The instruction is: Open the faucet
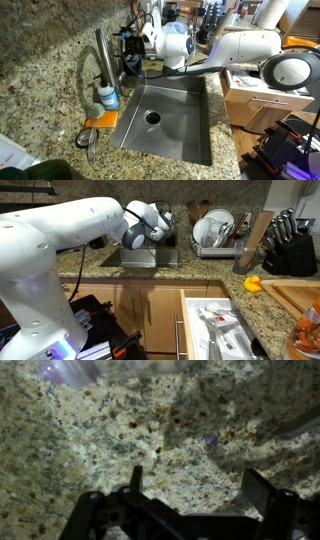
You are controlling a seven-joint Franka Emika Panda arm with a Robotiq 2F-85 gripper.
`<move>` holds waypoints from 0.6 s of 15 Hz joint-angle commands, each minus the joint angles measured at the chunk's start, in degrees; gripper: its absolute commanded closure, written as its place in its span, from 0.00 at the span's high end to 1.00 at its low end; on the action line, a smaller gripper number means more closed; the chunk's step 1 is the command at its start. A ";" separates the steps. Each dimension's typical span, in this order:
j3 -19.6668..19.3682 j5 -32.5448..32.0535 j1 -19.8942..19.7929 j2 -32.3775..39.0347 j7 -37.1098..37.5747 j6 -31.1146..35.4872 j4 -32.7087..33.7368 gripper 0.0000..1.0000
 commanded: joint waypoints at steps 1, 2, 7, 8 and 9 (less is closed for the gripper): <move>-0.12 -0.07 -0.02 0.29 0.00 -0.12 -0.04 1.00; -0.31 -0.07 -0.04 0.58 0.00 -0.21 -0.05 1.00; -0.83 -0.05 -0.58 0.96 0.18 -1.09 -0.26 1.00; -1.04 -0.12 -0.82 1.07 0.30 -1.50 -0.41 1.00; -11.95 6.77 1.91 -0.13 3.58 0.60 0.78 1.00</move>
